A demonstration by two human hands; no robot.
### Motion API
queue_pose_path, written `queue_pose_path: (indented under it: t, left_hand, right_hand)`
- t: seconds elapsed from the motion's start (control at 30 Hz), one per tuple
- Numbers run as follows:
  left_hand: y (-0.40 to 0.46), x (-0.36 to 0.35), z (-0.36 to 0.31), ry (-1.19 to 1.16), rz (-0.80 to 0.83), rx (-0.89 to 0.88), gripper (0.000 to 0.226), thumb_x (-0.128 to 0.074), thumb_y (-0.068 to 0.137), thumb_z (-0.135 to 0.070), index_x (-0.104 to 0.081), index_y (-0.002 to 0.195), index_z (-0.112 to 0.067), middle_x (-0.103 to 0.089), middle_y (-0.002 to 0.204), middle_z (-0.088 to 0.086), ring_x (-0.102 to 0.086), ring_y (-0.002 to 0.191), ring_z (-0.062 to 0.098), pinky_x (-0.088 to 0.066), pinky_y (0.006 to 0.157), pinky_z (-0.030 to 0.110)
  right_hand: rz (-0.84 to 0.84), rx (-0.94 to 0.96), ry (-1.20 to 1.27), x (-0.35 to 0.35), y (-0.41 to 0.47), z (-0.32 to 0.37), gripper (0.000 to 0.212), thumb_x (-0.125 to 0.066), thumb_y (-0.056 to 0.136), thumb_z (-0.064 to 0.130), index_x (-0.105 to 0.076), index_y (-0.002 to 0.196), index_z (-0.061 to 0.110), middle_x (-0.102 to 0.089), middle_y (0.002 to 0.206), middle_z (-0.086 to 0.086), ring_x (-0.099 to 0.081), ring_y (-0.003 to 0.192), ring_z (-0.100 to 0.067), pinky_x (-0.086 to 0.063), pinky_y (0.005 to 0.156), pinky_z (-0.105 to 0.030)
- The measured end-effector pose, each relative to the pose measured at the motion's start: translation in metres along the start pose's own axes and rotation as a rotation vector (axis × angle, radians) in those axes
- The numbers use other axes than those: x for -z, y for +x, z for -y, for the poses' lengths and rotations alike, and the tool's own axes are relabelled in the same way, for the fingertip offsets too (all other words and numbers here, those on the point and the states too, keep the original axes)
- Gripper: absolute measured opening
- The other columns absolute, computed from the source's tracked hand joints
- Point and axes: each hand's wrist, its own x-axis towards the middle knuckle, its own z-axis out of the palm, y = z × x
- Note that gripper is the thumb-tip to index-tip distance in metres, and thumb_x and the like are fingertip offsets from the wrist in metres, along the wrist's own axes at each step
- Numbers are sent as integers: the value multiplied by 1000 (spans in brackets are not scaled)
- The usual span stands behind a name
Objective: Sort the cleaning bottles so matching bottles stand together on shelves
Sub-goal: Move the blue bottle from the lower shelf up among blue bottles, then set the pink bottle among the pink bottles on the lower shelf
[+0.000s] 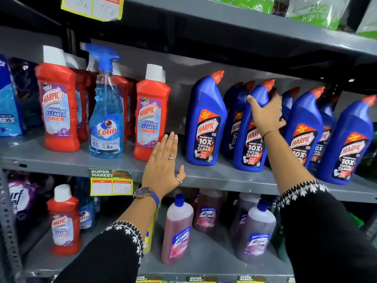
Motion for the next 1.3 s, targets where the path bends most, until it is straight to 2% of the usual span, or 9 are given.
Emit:
queue_pose_path:
  t: [0.07, 0.13, 0.27, 0.37, 0.5, 0.63, 0.87, 1.03, 1.3]
  left_hand:
    - [0, -1, 0, 6, -3, -7, 78, -38, 80, -37, -25, 147, 1, -26, 153, 16, -20, 142, 27, -5, 117, 33]
    - [1, -2, 1, 11, -2, -11, 78, -38, 81, -37, -23, 148, 1, -24, 154, 15, -18, 143, 26, -3, 117, 32]
    - [1, -5, 1, 31, -6, -14, 80, -39, 80, -37, -20, 148, 0, -22, 154, 15, -16, 143, 26, -2, 118, 32]
    - [2, -5, 2, 39, -19, -19, 81, -40, 79, -37, -19, 148, 0, -23, 154, 15, -16, 143, 26, -1, 118, 32]
    - [1, -6, 3, 45, -31, -25, 80, -42, 80, -37, -21, 147, 1, -24, 154, 16, -18, 142, 26, -2, 118, 32]
    - [0, -7, 2, 49, -67, -35, 79, -43, 80, -36, -24, 147, 2, -26, 153, 17, -20, 142, 27, -6, 118, 32]
    - [-2, -7, 3, 49, -89, -53, 78, -45, 79, -34, -27, 146, 2, -27, 152, 17, -22, 141, 29, -14, 117, 37]
    - [-1, -7, 3, 52, -105, -55, 77, -44, 79, -33, -27, 146, 2, -28, 152, 17, -23, 141, 30, -13, 116, 37]
    - [-2, -8, 2, 76, -117, -60, 77, -42, 80, -34, -27, 146, 3, -29, 151, 17, -24, 141, 29, -12, 116, 37]
  right_hand:
    - [-70, 38, 86, -3, -38, -11, 91, -56, 82, 58, -14, 150, 14, -11, 161, -4, -13, 147, -20, -5, 114, -55]
    - [-135, 96, 157, -10, -88, -25, 89, -56, 85, 53, -9, 151, 16, -6, 162, -1, -9, 147, -15, -2, 115, -51]
    - [-115, 86, 280, -31, -196, -56, 90, -55, 82, 54, -9, 151, 19, -11, 161, 1, -11, 146, -9, -4, 116, -38]
    - [-87, 43, 334, -54, -265, -82, 83, -59, 77, 49, -24, 146, 18, -31, 152, -2, -27, 140, -14, -18, 113, -40]
    - [113, -72, 324, -92, -313, -117, 77, -74, 71, 33, -37, 137, 15, -44, 134, 1, -40, 125, -13, -36, 107, -44]
    - [378, -184, 243, -125, -315, -141, 101, -84, 62, 31, -26, 144, 15, -35, 147, -10, -30, 138, -26, -28, 114, -46]
    - [544, -314, 177, -152, -319, -155, 127, -89, 48, 40, -10, 147, 30, -25, 152, -4, -29, 137, -28, -27, 107, -65]
    - [447, -291, 181, -156, -318, -159, 111, -91, 48, 30, -28, 139, 19, -36, 137, -12, -39, 123, -32, -40, 103, -46]
    - [151, -361, 42, -138, -274, -182, 105, -91, 46, 28, -33, 133, 13, -38, 132, -21, -43, 115, -43, -42, 96, -51]
